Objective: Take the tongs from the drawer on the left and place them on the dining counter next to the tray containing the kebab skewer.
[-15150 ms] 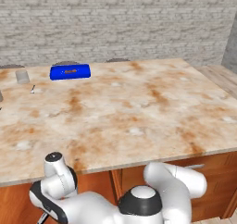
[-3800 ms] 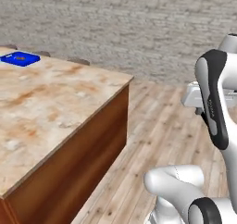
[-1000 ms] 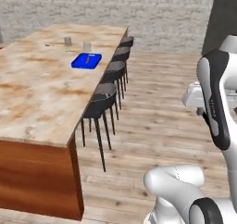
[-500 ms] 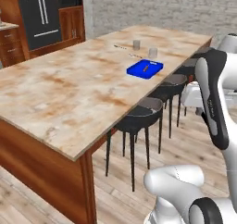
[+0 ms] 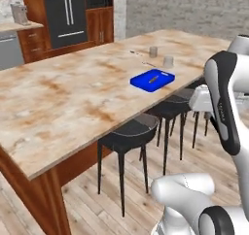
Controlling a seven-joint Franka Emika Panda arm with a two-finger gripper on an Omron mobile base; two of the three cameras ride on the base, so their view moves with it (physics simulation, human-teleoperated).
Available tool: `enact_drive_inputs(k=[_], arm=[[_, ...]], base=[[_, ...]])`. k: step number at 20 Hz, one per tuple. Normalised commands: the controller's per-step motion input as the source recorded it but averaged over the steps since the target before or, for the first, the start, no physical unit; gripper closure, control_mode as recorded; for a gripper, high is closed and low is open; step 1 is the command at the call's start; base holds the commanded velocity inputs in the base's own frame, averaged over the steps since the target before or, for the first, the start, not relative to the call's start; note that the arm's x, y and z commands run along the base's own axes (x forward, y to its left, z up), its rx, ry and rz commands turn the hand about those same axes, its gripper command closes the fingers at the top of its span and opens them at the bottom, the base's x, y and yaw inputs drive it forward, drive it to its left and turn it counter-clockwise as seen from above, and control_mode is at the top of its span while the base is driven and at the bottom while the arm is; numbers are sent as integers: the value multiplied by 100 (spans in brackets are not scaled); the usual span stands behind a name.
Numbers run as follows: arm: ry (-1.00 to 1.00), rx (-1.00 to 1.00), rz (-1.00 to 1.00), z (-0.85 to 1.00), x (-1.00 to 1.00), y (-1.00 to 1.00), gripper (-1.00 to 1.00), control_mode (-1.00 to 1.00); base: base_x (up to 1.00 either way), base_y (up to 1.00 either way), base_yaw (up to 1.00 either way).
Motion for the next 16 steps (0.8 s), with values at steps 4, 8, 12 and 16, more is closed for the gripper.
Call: enact_drive_inputs(k=[4,8,12,16], arm=[[0,0,0,0,0,0,100,100],[0,0,0,0,0,0,100,100],[0,0,0,0,0,0,100,100],[0,0,0,0,0,0,100,100]], base=[[48,-100,47],[46,-100,46],[46,-100,46],[54,-100,46]])
